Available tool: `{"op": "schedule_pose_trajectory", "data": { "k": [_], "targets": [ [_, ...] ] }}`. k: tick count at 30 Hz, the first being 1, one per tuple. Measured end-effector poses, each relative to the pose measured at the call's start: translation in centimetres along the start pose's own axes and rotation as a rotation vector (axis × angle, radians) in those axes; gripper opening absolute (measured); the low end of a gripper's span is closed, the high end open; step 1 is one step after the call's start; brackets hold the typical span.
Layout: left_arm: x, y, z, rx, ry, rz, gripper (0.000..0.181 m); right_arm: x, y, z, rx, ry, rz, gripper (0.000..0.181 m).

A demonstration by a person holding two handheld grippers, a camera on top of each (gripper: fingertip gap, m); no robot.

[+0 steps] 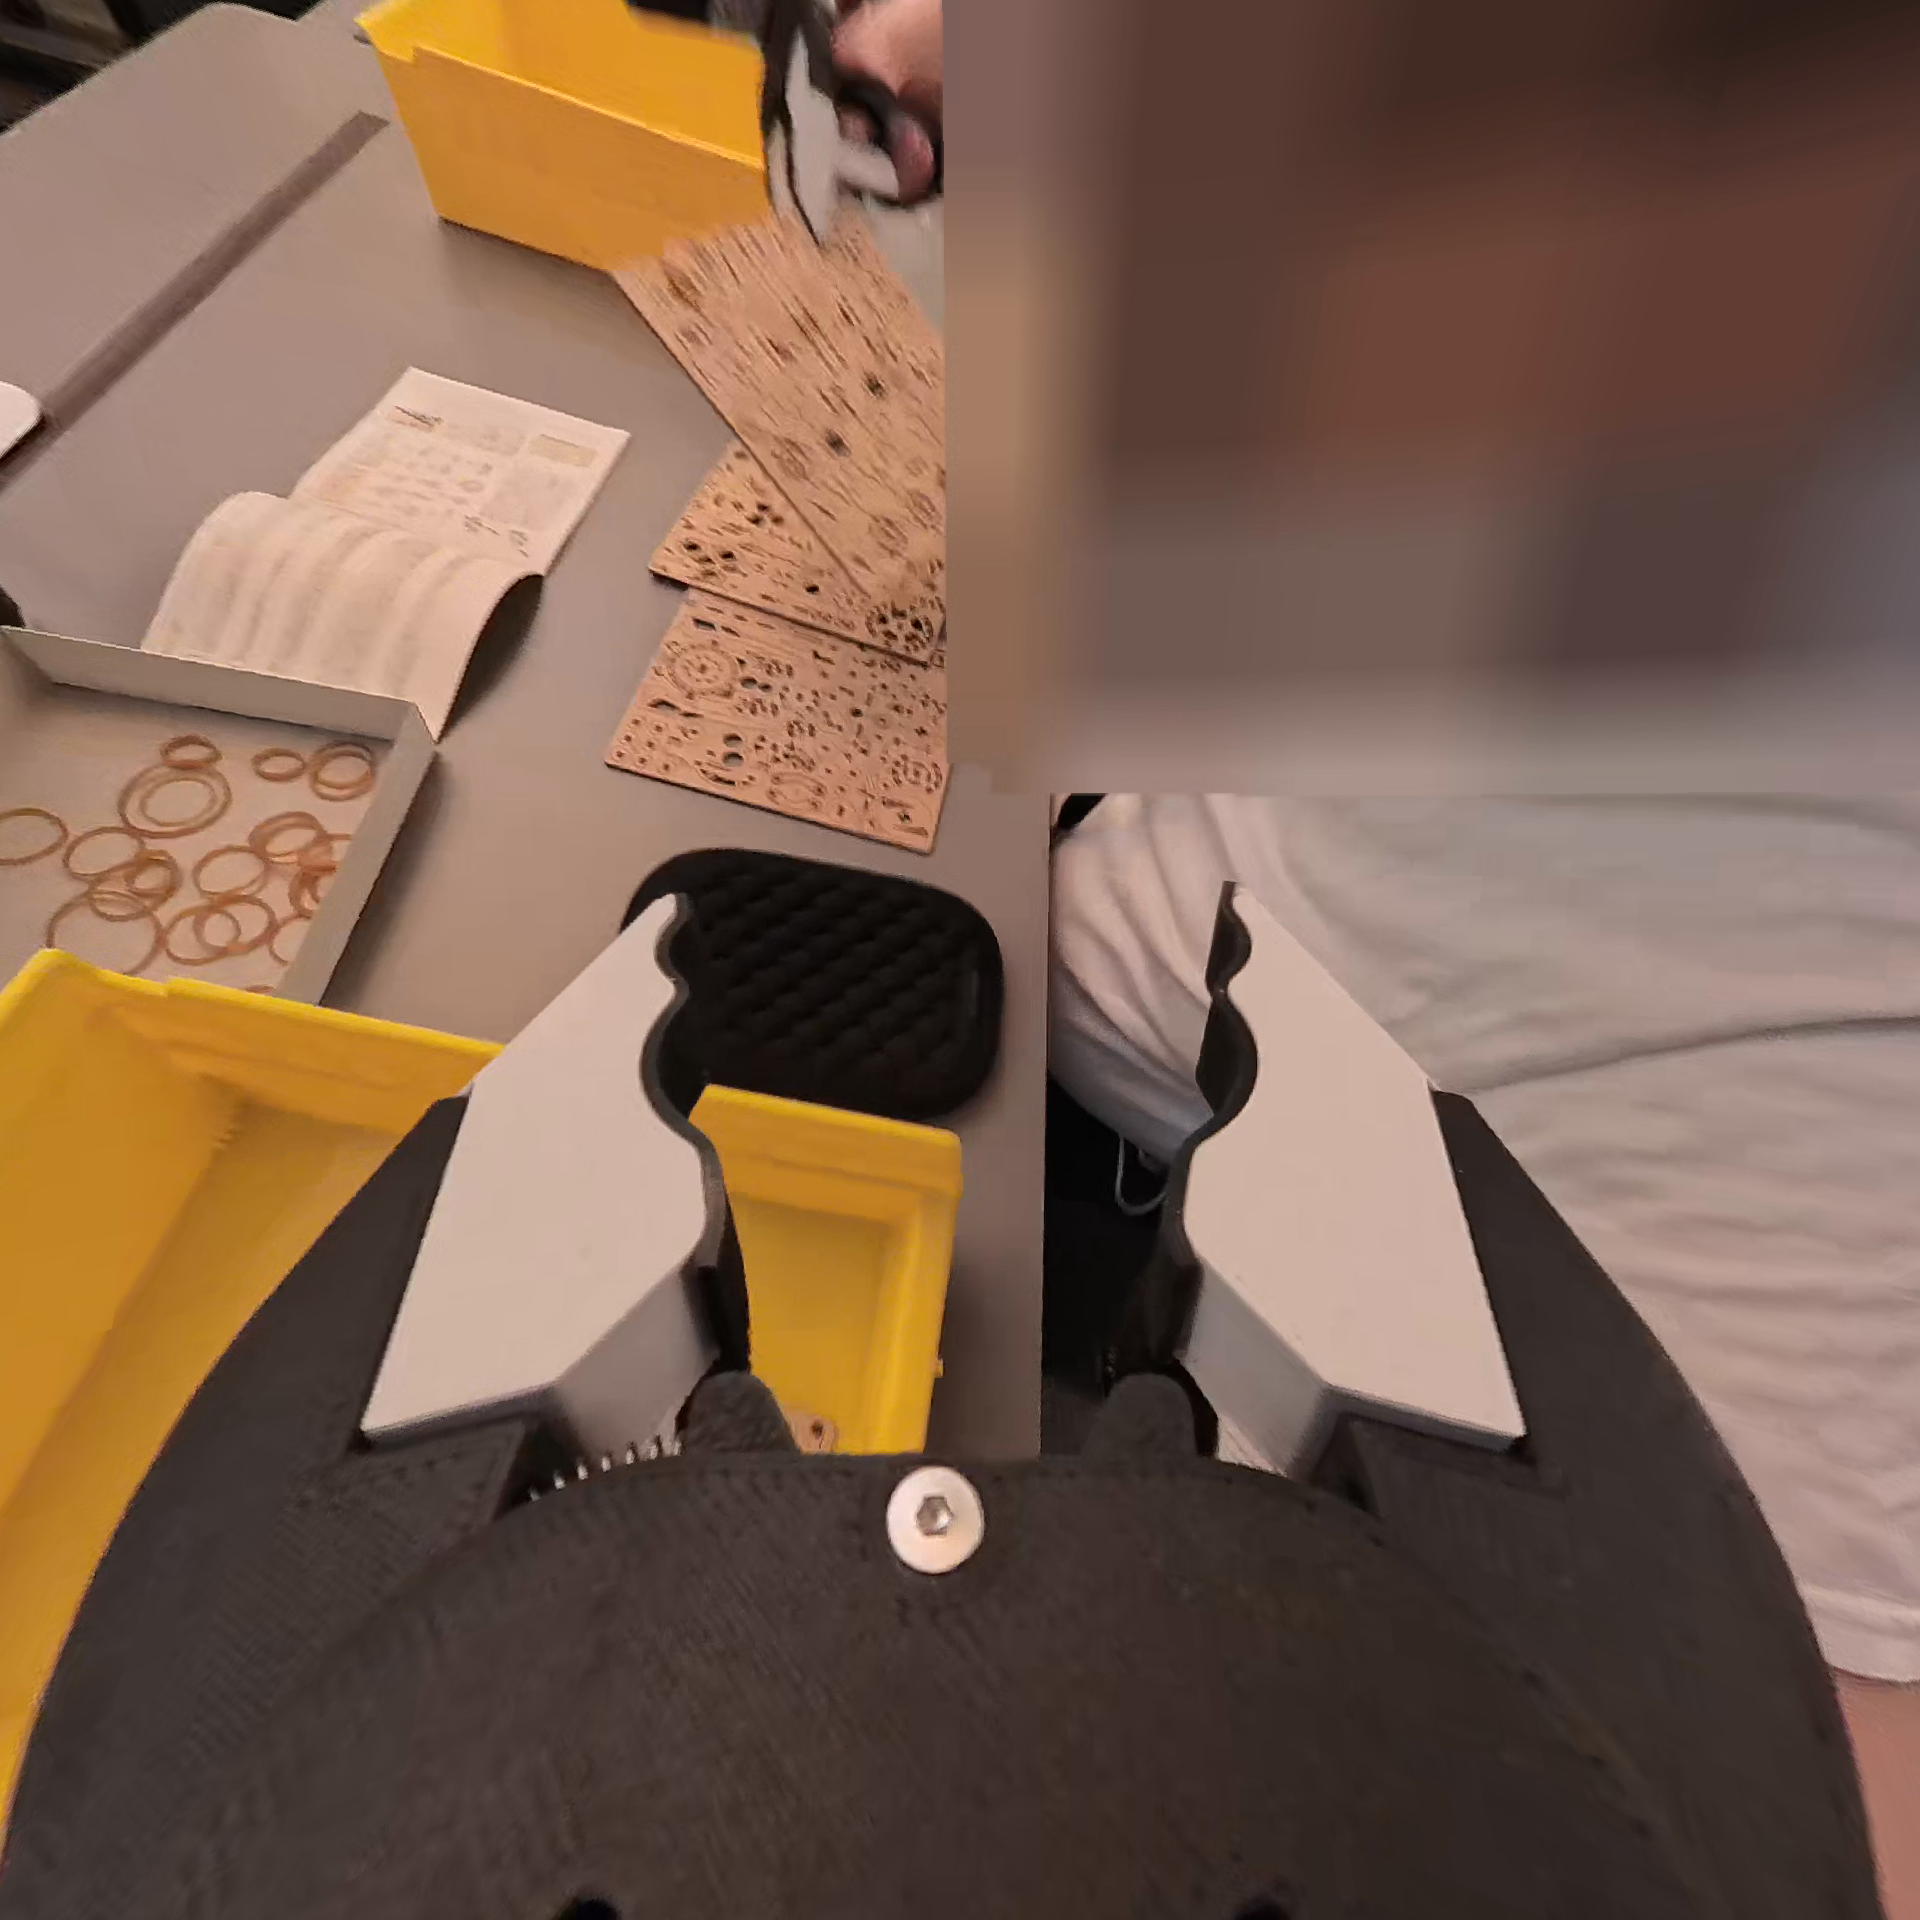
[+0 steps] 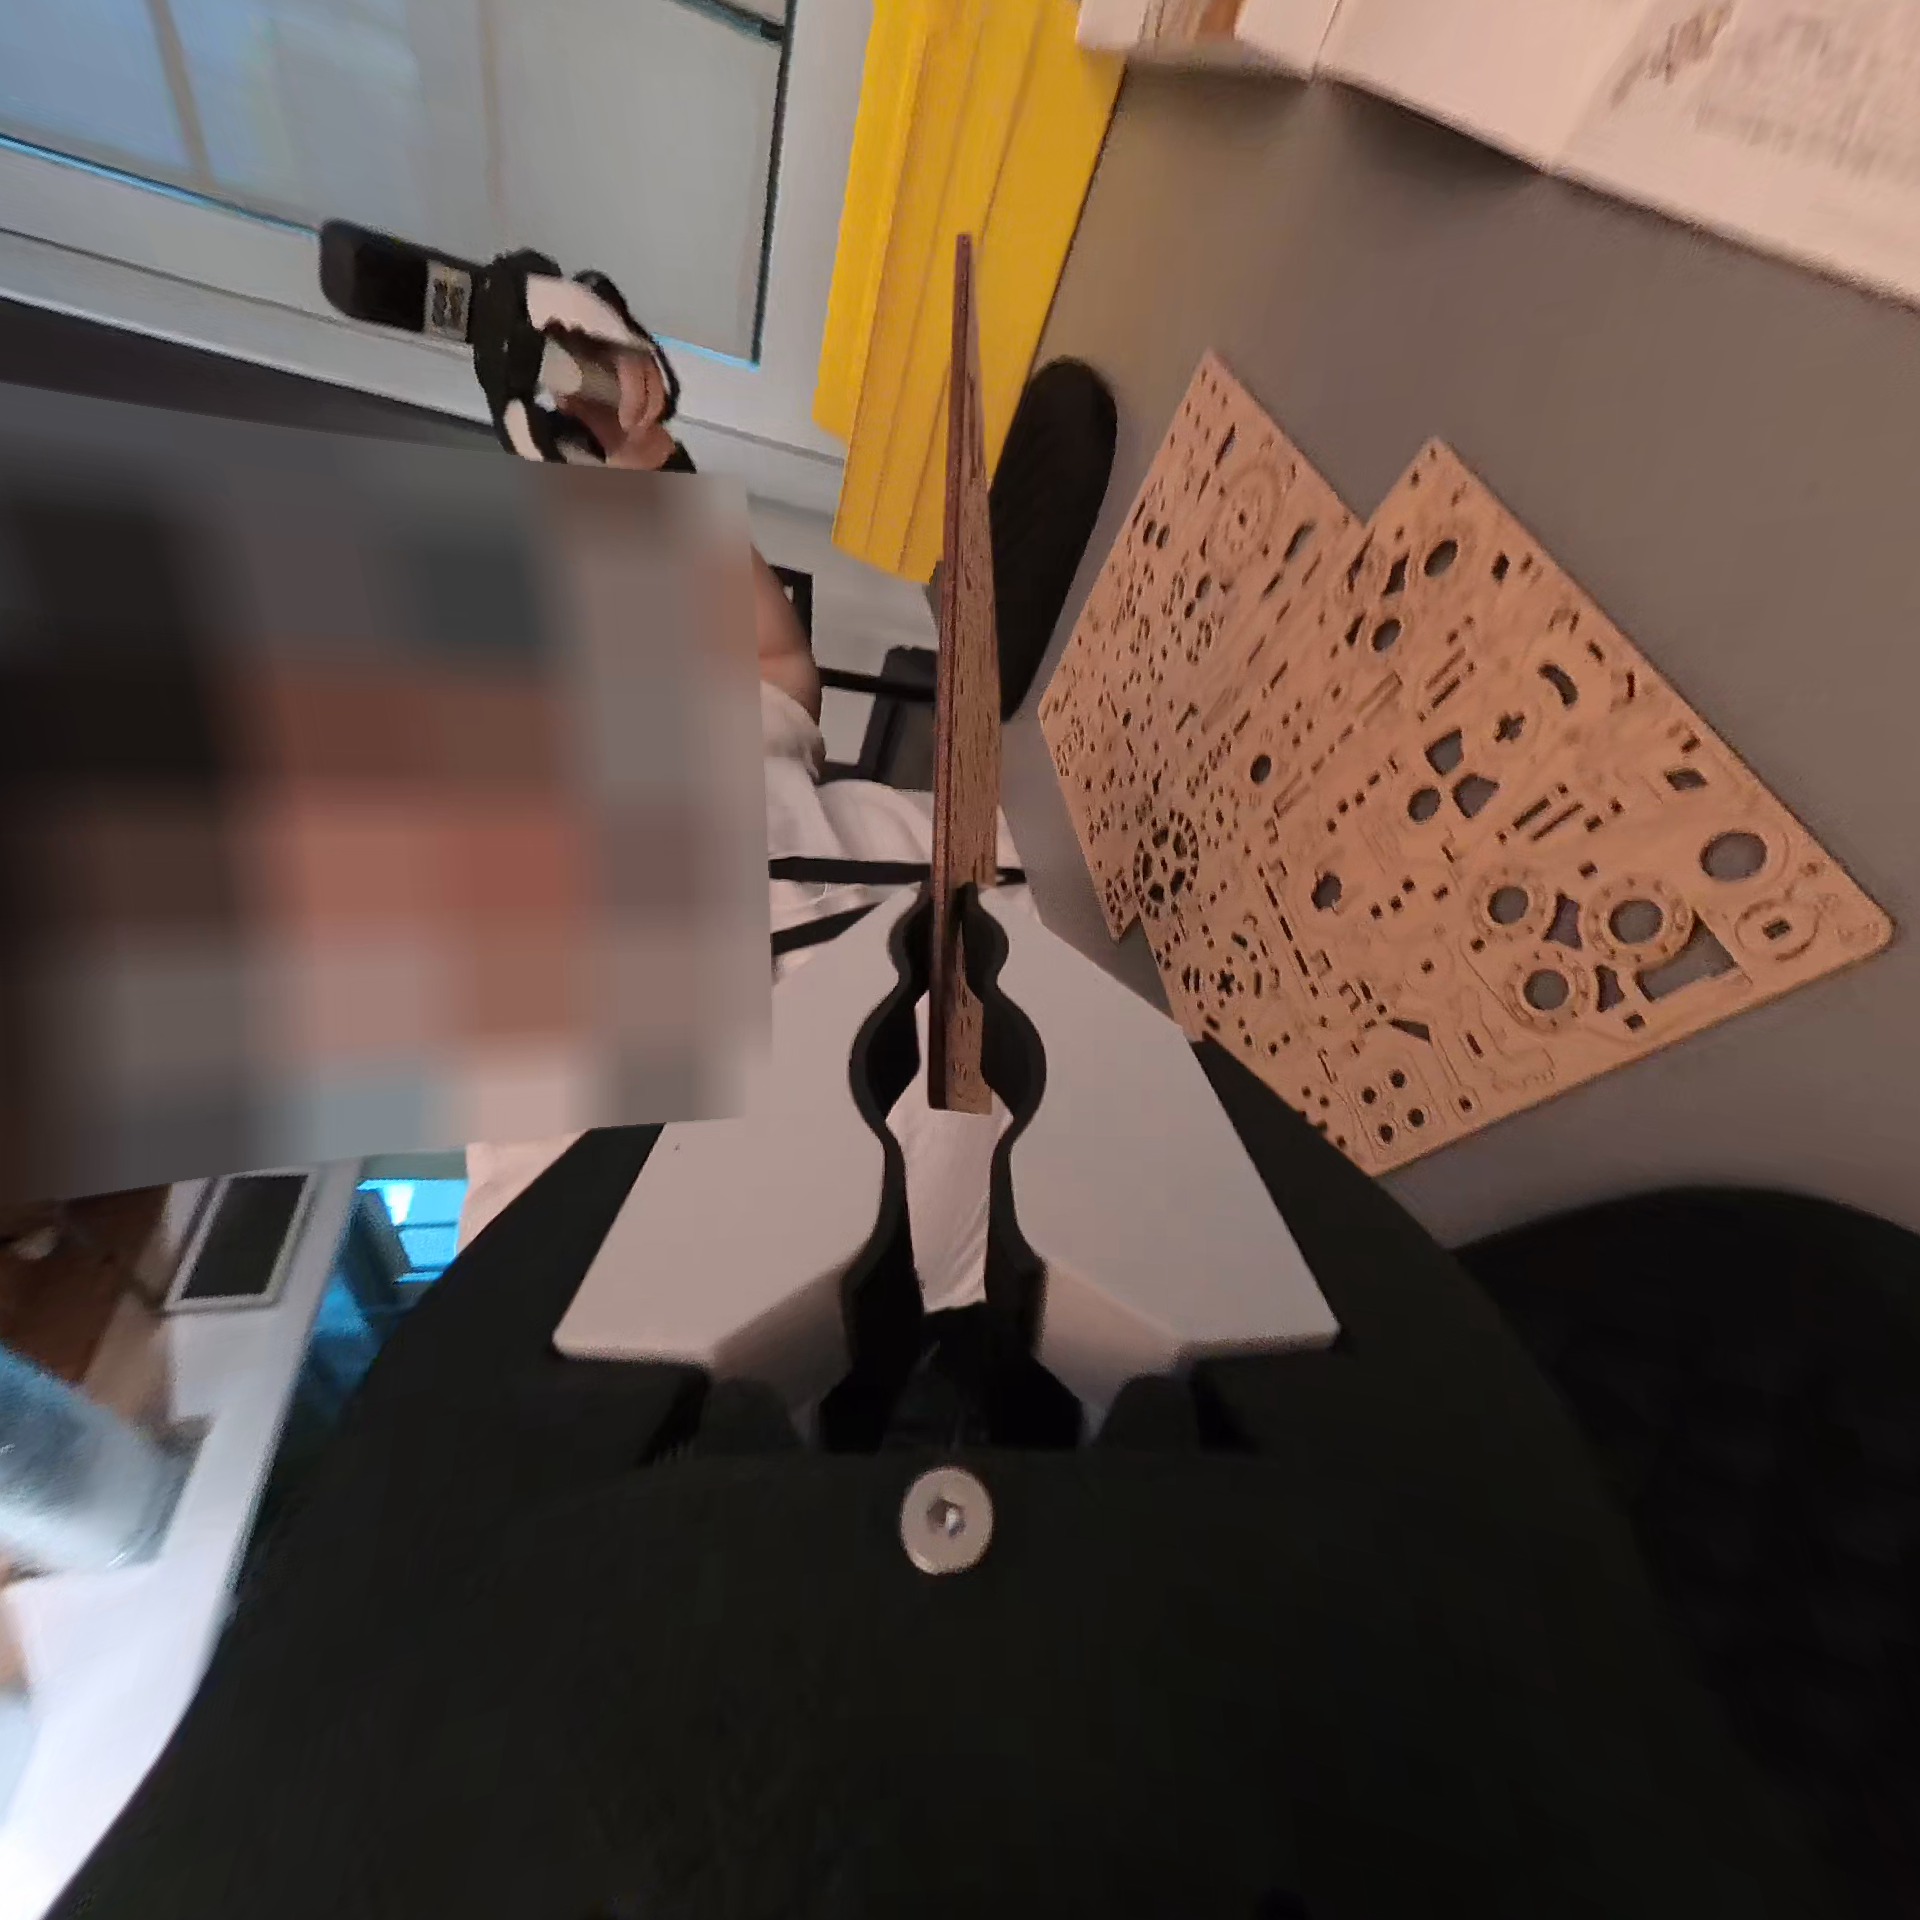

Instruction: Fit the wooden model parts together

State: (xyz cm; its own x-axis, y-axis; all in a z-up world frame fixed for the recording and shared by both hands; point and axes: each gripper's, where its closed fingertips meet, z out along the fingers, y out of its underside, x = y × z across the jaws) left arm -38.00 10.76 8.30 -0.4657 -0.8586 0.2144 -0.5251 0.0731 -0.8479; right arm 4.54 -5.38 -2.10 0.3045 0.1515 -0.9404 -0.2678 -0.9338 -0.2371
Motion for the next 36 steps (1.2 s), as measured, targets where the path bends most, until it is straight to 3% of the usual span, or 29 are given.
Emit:
{"op": "schedule_pose_trajectory", "data": {
  "k": [1,7,14,17,23,29,36],
  "targets": [
    [-0.3,-0.4,0.1,0.018,-0.002,-0.017,0.097,0.8,0.5,0.0,-0.022,-0.021,0.014,0.002],
    [-1.6,-2.4,0.9,0.071,-0.015,-0.102,0.095,5.2,2.2,1.3,-0.193,-0.083,0.035,0.006],
    [-1.4,-3.3,2.8,0.041,-0.01,-0.118,0.095,7.9,1.3,2.6,-0.297,-0.135,0.04,0.004],
    [-1.3,-3.4,3.5,0.045,0.001,-0.13,0.095,9.1,0.7,2.9,-0.327,-0.094,0.018,0.014],
    [-2.4,-2.5,3.6,0.043,-0.029,-0.148,0.095,10.3,0.3,3.2,-0.373,-0.048,-0.031,0.025],
    [-6.0,-0.7,2.1,0.02,-0.146,-0.256,0.098,11.4,0.1,2.6,-0.417,0.07,-0.113,0.039],
    [-8.4,1.0,1.0,0.012,-0.27,-0.3,0.098,12.0,-1.2,1.4,-0.42,0.202,-0.217,0.041]
  ]
}}
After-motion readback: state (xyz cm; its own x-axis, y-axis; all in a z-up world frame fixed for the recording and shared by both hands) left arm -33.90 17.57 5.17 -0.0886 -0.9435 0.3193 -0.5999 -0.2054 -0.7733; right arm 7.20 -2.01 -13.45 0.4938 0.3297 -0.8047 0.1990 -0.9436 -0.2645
